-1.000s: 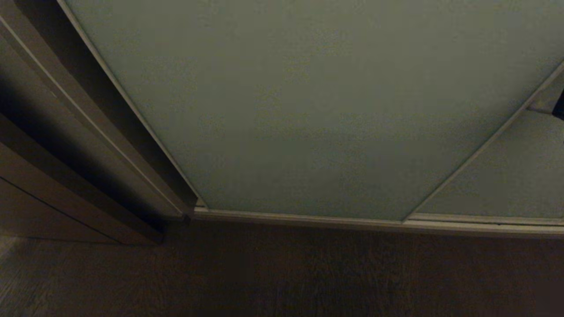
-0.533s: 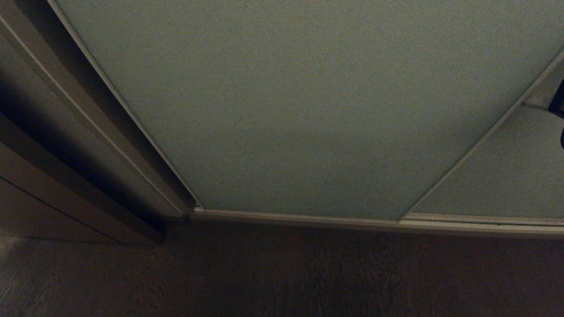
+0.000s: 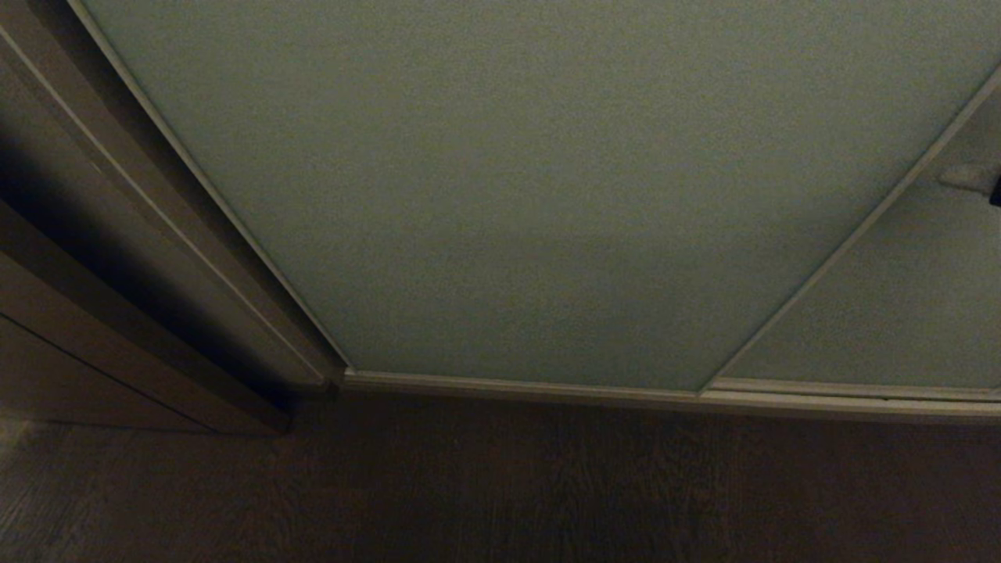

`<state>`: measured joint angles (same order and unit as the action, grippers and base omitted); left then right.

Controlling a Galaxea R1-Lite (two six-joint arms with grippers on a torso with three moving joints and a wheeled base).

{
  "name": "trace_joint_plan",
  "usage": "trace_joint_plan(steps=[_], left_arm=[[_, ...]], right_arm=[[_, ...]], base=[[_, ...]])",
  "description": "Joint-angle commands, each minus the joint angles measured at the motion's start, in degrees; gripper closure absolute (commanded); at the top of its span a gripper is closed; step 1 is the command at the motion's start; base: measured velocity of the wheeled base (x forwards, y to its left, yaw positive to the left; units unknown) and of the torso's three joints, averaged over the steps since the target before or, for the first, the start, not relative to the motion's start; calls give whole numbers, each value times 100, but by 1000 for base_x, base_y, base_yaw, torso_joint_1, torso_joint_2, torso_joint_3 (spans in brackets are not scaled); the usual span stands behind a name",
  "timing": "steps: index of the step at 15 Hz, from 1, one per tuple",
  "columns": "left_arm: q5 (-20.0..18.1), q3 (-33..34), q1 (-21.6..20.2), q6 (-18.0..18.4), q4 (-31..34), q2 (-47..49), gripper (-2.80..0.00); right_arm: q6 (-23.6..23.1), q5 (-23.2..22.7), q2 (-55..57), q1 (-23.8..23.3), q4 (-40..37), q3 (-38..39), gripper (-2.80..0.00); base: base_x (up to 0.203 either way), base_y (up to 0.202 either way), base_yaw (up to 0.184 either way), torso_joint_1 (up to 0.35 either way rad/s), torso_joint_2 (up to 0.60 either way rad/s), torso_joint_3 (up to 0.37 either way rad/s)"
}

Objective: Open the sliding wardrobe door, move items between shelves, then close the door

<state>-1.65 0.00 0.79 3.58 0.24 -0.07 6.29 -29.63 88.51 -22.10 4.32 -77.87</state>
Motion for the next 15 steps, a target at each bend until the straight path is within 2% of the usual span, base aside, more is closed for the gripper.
trace_joint_plan(steps=[1, 5, 10, 13, 15], left_arm=[[-2, 0, 0, 2, 2, 7, 0], [-2, 0, 0, 2, 2, 7, 0], [-2, 0, 0, 2, 2, 0, 0], [-2, 0, 0, 2, 2, 7, 0], [-2, 0, 0, 2, 2, -1, 0]], right_arm=[[-387, 55, -586, -21, -12, 419, 0], [-514, 261, -1893, 410, -22, 1844, 0], [-568, 1110, -4303, 1323, -129, 3935, 0], [-669, 1401, -5873, 1557, -365, 5140, 0], [-759, 1792, -6663, 1681, -490, 6025, 0]], base=[[0, 0, 0, 0, 0, 0], [0, 0, 0, 0, 0, 0], [0, 0, 0, 0, 0, 0], [0, 0, 0, 0, 0, 0], [0, 0, 0, 0, 0, 0]])
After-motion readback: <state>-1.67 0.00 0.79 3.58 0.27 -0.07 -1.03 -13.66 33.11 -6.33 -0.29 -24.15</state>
